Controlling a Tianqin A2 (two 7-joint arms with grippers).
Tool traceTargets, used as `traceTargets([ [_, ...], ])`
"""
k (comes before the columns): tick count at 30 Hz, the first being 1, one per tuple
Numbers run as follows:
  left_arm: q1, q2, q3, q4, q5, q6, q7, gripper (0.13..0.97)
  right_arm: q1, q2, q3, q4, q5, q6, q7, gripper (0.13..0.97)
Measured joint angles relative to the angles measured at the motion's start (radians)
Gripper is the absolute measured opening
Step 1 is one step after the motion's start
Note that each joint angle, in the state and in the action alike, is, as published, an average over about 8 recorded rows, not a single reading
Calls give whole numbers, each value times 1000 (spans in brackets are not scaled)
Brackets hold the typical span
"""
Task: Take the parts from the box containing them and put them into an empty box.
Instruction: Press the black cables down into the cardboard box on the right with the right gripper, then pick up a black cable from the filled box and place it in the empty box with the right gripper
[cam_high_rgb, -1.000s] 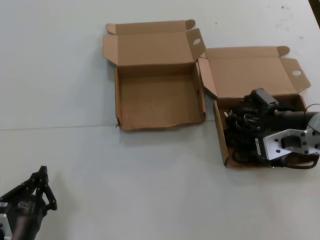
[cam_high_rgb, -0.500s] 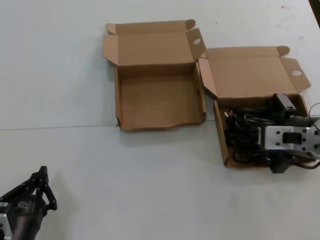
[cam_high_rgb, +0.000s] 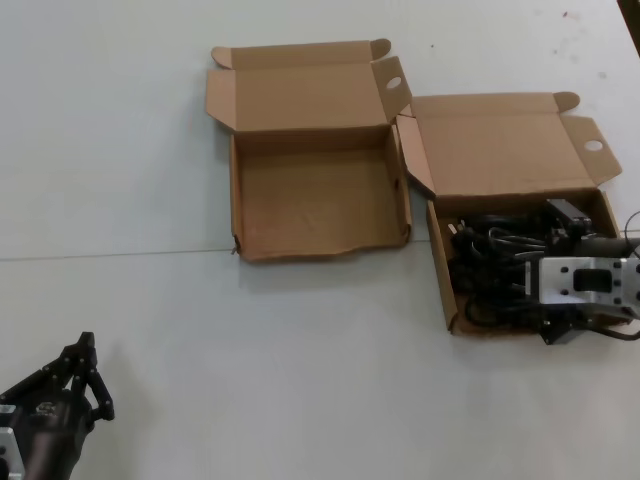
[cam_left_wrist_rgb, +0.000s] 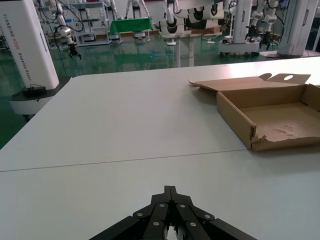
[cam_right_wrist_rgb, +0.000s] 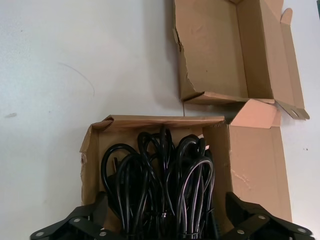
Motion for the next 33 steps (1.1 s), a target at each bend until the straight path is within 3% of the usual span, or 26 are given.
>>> traceTargets([
  [4, 0, 0, 0, 0, 0, 0, 0, 156, 6, 30, -24, -24, 36, 13, 0, 798],
  [8, 0, 0, 0, 0, 0, 0, 0, 156, 13, 52, -49, -47, 66, 32, 0, 798],
  [17, 0, 0, 0, 0, 0, 0, 0, 156, 4, 87, -100, -85, 130, 87, 0, 616],
  [25, 0, 0, 0, 0, 0, 0, 0, 156, -4, 125, -138, -103, 179, 128, 0, 404],
  [33, 0, 0, 0, 0, 0, 0, 0, 156, -4, 154, -164, -101, 212, 153, 0, 277],
])
